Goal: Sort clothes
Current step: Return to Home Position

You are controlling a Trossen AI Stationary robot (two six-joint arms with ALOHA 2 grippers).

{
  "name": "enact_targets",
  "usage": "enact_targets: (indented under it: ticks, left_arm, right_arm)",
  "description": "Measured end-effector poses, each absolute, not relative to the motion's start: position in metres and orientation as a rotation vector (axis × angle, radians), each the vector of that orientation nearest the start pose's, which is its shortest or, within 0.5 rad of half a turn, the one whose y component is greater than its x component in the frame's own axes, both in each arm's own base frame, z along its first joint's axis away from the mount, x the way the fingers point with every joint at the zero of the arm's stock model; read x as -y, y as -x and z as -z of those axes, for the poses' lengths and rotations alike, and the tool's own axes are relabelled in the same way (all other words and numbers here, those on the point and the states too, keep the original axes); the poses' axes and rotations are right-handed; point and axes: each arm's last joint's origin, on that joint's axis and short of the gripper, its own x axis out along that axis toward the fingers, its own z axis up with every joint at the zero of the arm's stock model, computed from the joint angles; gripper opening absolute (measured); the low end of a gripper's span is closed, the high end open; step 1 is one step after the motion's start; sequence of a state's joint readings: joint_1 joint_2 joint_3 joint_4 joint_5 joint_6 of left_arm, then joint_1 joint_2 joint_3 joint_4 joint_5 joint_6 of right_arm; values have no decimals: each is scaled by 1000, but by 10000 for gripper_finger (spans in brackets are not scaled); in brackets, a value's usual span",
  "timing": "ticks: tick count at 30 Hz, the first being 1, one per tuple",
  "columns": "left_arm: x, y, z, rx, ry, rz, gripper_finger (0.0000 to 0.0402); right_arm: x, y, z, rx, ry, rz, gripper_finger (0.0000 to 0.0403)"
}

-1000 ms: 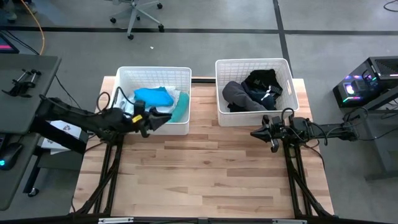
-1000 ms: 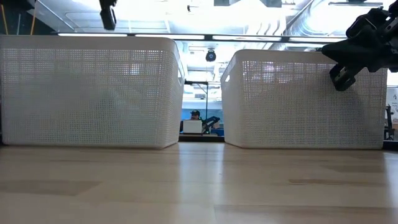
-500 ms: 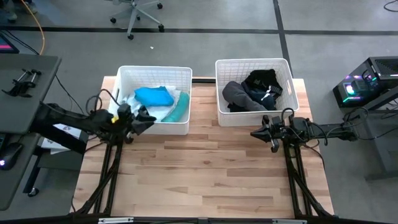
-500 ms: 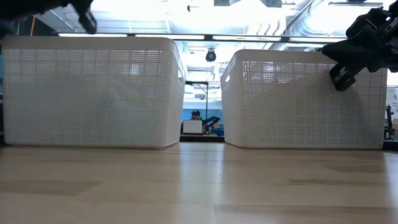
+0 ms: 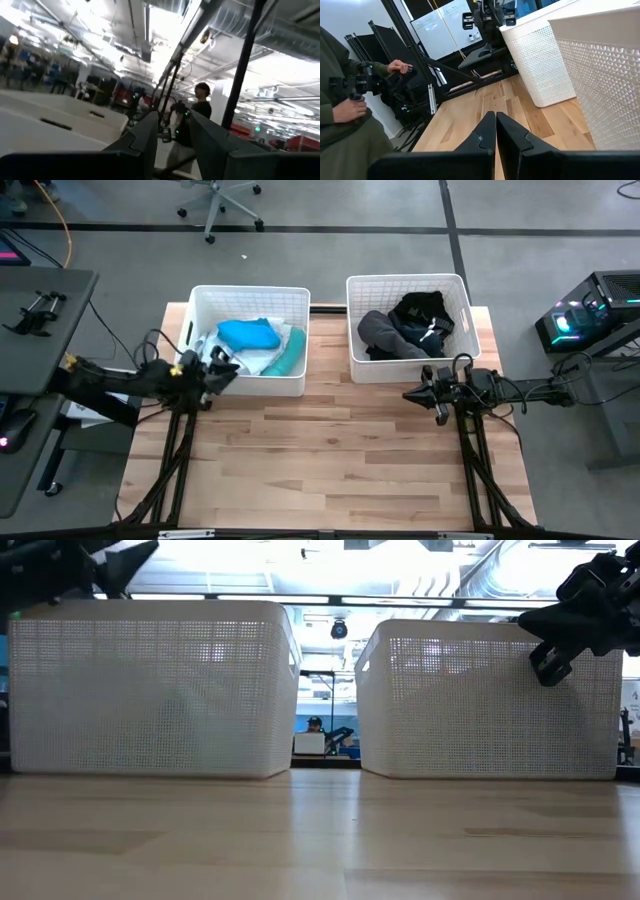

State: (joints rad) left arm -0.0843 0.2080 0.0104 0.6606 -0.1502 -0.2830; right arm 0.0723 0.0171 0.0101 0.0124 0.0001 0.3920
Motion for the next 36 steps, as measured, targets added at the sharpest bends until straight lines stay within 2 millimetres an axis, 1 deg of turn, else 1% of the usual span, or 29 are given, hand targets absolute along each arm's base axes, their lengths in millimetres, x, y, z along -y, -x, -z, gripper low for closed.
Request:
enact_targets:
  ticks: [3,6,10,12,15,22,24,26,28,31,33,36]
  left_arm:
    - [3,-97,-215,493,262,-13,104]
    - [3,-96,-210,447,203,-28,104]
    - [2,-93,-202,377,187,-42,104]
    - [1,-91,-200,355,206,-50,104]
    - [-1,-92,-196,307,203,-73,104]
    - [0,-94,-193,250,106,-51,104]
    - [1,-94,-192,252,96,-12,104]
    - [4,-93,-193,280,73,67,104]
    - [7,-91,-199,346,46,181,104]
    - [10,-85,-211,471,95,310,104]
    - [11,-82,-216,519,147,344,104]
    - [12,-83,-215,498,181,356,104]
  right_arm:
    - [-7,-98,-167,-9,-392,-72,0]
    - [-7,-98,-167,-10,-392,-72,0]
    - [-7,-98,-167,-10,-392,-72,0]
    - [-7,-98,-167,-10,-392,-72,0]
    - [-7,-98,-167,-11,-392,-73,0]
    - [-7,-98,-167,-11,-392,-72,0]
    - [-7,-98,-167,-11,-392,-72,0]
    - [-7,-98,-167,-11,-392,-72,0]
    - [-7,-98,-167,-11,-392,-72,0]
    - [-7,-98,-167,-11,-392,-72,0]
    - [-7,-98,-167,-11,-392,-72,0]
    - [-7,-98,-167,-11,-392,-72,0]
